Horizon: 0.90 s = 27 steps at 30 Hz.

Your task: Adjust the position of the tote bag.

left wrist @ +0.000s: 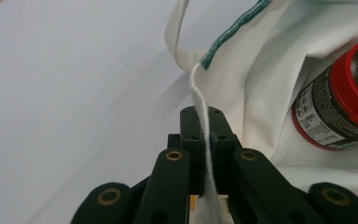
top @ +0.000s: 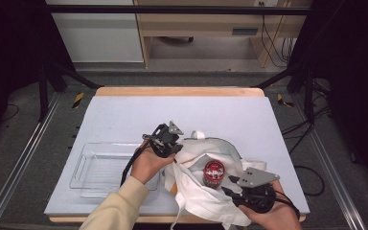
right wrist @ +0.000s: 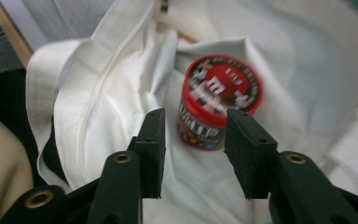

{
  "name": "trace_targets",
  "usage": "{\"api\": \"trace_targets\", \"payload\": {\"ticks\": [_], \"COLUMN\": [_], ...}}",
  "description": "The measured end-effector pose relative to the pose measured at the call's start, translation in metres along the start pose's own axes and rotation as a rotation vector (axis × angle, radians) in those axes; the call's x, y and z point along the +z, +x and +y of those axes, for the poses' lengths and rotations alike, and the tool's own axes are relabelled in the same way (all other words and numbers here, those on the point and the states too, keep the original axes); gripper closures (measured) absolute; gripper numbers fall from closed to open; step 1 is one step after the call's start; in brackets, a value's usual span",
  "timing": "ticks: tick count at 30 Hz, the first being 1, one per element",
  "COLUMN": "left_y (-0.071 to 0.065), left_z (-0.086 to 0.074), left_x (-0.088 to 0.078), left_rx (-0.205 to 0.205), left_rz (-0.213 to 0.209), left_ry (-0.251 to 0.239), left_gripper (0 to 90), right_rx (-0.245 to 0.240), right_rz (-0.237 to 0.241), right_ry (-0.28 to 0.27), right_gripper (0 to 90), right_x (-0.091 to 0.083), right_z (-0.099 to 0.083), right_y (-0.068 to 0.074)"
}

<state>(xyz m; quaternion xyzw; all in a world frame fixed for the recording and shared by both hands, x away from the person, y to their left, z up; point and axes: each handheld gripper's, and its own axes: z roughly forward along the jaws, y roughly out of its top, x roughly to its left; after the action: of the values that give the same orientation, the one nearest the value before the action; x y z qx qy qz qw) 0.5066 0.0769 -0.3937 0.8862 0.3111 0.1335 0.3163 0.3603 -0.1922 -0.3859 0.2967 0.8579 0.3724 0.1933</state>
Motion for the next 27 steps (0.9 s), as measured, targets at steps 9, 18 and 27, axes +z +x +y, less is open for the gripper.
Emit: {"api": "trace_targets", "payload": {"ticks": [9, 18, 27], "left_y": [0.001, -0.003, -0.014], "left_z": [-0.002, -0.002, 0.002], "left_x": [0.001, -0.002, 0.001], "left_rx": [0.001, 0.015, 0.045], "left_rz": [0.000, -0.015, -0.028], "left_ry": [-0.002, -0.006, 0.000], "left_gripper": [87.5, 87.5, 87.4], "right_rx": [0.078, 0.113, 0.138], "right_rz": [-0.168, -0.184, -0.217], "right_ry": [-0.022, 0.086, 0.137], "right_gripper": [47.2, 67.5, 87.0], "right_x": [-0.017, 0.002, 0.001], "right_z": [0.006, -0.012, -0.018], "right_y": [-0.033, -0.044, -0.068]}}
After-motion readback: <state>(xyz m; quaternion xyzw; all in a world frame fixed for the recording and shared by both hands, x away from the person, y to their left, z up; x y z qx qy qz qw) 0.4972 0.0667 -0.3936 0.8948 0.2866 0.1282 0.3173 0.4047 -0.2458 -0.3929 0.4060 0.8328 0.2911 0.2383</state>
